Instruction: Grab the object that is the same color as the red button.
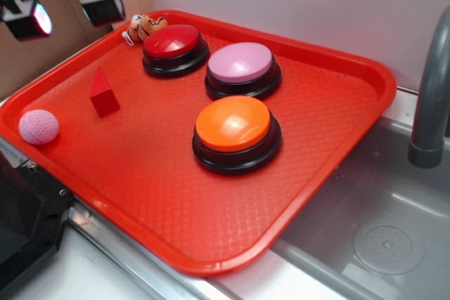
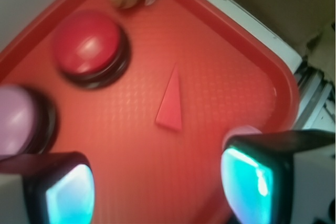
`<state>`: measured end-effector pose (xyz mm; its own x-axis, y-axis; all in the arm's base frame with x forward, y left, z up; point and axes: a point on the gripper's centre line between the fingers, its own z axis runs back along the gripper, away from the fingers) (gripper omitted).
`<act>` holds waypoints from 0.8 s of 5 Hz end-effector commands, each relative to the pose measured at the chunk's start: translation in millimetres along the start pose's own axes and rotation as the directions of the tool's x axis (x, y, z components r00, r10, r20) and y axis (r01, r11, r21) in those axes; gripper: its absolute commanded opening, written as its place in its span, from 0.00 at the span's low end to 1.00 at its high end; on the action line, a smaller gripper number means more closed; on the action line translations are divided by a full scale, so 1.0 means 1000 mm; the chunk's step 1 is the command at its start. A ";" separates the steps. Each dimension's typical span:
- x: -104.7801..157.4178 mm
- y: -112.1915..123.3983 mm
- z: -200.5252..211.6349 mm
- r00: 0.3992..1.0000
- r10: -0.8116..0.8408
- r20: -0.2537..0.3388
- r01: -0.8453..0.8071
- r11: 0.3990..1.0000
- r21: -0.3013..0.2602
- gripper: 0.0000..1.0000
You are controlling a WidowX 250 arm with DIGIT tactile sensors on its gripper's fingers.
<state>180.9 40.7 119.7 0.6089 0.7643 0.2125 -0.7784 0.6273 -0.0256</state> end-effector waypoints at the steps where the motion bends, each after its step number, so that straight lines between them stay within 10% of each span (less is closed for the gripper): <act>1: 0.006 0.003 -0.043 1.000 -0.003 0.011 0.003 0.999 0.039 1.00; 4: 0.020 0.017 -0.078 0.999 0.003 -0.047 -0.002 1.000 0.025 1.00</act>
<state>190.9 69.7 41.0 0.6214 0.7705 0.1420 -0.7798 0.6257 0.0171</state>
